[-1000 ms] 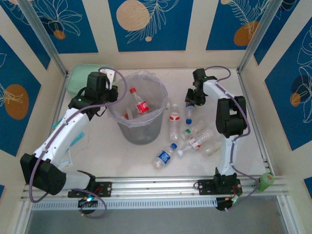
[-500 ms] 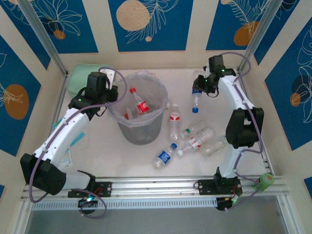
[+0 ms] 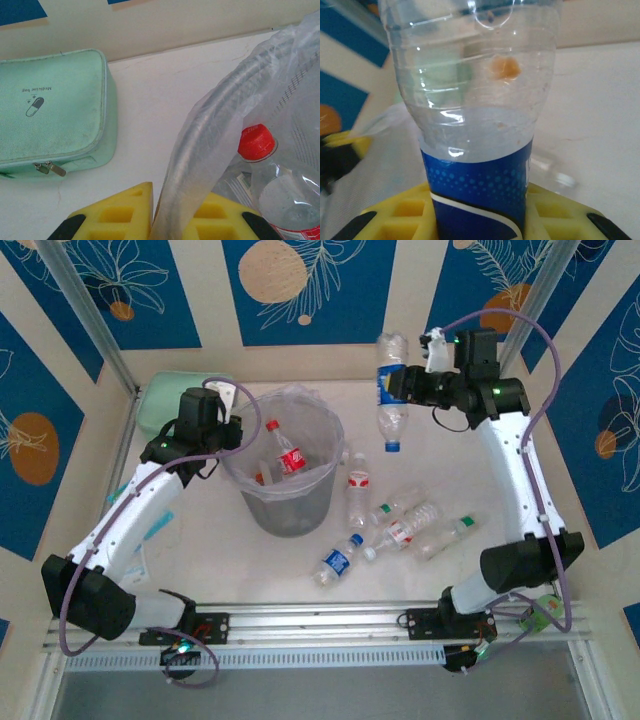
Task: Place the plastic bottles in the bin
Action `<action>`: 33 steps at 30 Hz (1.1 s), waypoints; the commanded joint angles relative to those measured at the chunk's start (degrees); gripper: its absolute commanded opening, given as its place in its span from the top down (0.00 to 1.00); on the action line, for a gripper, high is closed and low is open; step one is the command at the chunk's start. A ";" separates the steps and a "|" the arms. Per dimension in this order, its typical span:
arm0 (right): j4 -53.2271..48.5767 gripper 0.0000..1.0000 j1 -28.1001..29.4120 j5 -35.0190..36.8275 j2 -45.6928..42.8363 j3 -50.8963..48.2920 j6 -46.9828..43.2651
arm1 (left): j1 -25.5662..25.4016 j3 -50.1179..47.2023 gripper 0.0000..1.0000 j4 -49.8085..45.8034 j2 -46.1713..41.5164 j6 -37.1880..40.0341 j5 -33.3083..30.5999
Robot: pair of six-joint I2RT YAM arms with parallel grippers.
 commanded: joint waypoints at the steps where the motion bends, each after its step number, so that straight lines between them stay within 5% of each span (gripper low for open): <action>1: -3.49 1.00 5.29 -3.17 -2.12 3.82 -0.50 | -1.64 -2.40 1.00 -3.30 1.45 0.93 0.95; 8: -4.26 1.00 21.37 6.98 -0.79 7.51 3.57 | -1.82 -2.56 1.00 -3.23 1.41 1.02 0.51; 14: -2.68 1.00 29.77 10.54 4.93 12.83 5.58 | -1.99 -2.71 1.00 -2.86 0.92 0.76 0.33; 23: -11.21 1.00 35.12 21.18 18.07 23.18 6.95 | -2.04 -2.88 1.00 -2.59 0.31 0.58 -0.37; 33: -6.90 1.00 35.90 17.97 19.59 13.78 10.23 | -2.10 -2.93 1.00 -2.33 0.15 0.41 -0.20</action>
